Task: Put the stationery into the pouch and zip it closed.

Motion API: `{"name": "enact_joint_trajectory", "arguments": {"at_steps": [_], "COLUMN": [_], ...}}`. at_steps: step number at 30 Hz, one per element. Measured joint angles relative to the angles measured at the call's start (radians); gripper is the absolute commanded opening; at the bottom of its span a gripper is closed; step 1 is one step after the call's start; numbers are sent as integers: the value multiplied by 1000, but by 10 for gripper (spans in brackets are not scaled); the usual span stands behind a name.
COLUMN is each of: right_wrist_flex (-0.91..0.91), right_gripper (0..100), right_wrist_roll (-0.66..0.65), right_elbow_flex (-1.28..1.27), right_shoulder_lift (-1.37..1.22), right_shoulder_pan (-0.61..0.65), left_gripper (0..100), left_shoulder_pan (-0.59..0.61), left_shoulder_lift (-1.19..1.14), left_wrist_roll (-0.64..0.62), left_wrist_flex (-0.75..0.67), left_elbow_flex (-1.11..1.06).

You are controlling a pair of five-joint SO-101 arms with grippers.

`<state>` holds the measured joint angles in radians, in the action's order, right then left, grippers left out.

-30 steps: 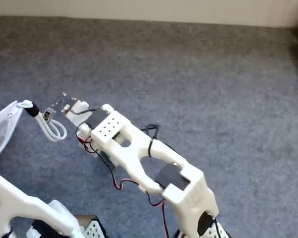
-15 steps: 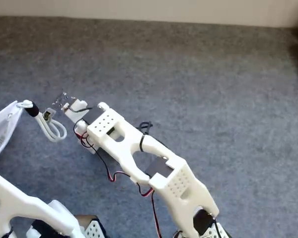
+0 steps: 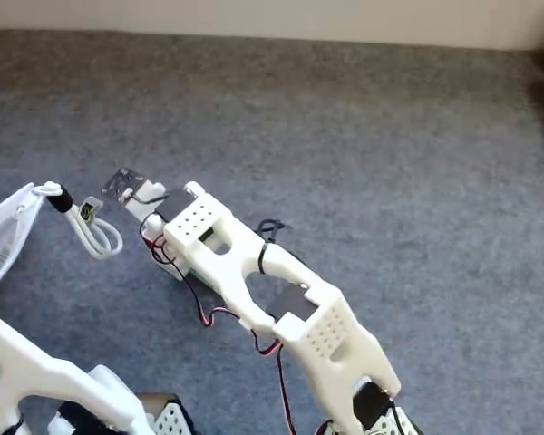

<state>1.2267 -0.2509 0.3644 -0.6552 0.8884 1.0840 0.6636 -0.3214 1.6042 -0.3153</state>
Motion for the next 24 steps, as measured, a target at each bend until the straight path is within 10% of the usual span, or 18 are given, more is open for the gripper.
{"name": "enact_joint_trajectory", "arguments": {"at_steps": [24], "right_wrist_flex": [195], "right_gripper": [3], "right_wrist_roll": [-78], "right_elbow_flex": [12], "right_shoulder_lift": [0], "right_shoulder_pan": [2], "left_gripper": [7], "left_shoulder_pan": [0], "left_shoulder_lift": [0], "left_wrist_roll": [0], "left_wrist_flex": [0], "left_elbow_flex": [0]}}
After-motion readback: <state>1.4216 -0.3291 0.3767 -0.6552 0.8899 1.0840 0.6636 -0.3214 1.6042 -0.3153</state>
